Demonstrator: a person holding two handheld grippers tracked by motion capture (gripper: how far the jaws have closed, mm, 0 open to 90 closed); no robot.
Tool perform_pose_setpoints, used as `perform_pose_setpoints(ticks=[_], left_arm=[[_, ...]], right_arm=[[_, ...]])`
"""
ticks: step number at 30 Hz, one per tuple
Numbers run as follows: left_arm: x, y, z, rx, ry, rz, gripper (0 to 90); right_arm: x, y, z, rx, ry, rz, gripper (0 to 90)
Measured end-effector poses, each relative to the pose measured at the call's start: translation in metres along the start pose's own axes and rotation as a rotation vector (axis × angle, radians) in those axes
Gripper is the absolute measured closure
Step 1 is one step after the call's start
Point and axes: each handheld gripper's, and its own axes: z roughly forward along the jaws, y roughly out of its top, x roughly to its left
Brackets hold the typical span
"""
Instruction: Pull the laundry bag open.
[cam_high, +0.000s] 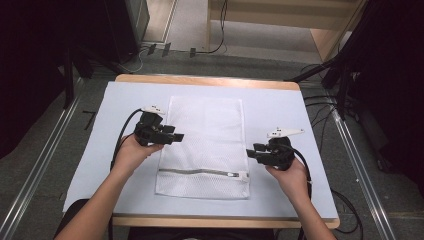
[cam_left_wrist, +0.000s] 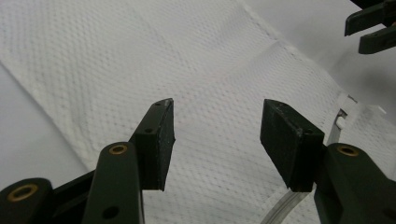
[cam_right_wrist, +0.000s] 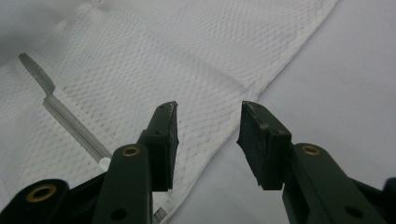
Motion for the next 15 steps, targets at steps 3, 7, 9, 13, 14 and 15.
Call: perform_pose_setpoints(ticks=[3, 7, 9, 13, 14, 15], left_arm=[[-0.005, -0.002, 0.003, -0.013, -0.02, -0.003, 45.6], [-0.011, -0.005, 0.009, 0.004, -0.025, 0.008, 46.0], [-0.013, -0.006, 0.011, 0.005, -0.029, 0.016, 46.1], [-0.019, -0.006, 0.015, 0.012, -0.036, 0.03, 46.2], [-0.021, -0.006, 0.016, 0.01, -0.042, 0.032, 46.1], [-0.023, -0.006, 0.017, 0.011, -0.047, 0.037, 46.2]], right_arm=[[0.002, -0.003, 0.003, 0.018, 0.014, 0.001, 64.6], [0.005, -0.005, 0.006, 0.031, 0.021, -0.008, 70.6], [0.007, -0.007, 0.008, 0.032, 0.026, -0.01, 73.0], [0.012, -0.009, 0.012, 0.046, 0.03, -0.024, 79.6], [0.014, -0.01, 0.013, 0.05, 0.038, -0.027, 79.6], [0.014, -0.011, 0.013, 0.053, 0.038, -0.031, 80.3]])
